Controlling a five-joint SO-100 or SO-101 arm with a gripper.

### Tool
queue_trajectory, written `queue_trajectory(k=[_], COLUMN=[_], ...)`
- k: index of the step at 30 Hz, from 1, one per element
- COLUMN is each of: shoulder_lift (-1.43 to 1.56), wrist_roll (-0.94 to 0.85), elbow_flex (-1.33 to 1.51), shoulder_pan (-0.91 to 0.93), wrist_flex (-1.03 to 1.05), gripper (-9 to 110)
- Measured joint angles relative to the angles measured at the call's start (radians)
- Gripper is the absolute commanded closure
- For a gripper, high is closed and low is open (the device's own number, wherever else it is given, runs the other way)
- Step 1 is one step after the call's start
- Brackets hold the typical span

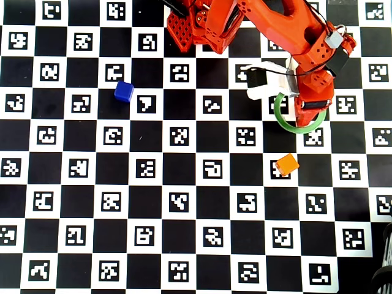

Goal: Grab the red cube then put it in the green circle then put the blue cube on top and finally the orange cube on top

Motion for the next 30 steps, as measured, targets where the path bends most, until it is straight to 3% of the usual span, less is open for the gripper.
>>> queue_trajectory(k=[8,16,24,30], shoulder_lift=[0.058,0.071,0.192,0.229], wrist_roll=[-0.020,-0.279,-0.681,-1.000], elbow_flex=[-0.179,-0.434,-0.489,-0.410], shoulder_pan=[-0.008,0.140,0.565,1.012], wrist_flex=[0.227,0.495,0.578,0.581], gripper=[61,61,63,63])
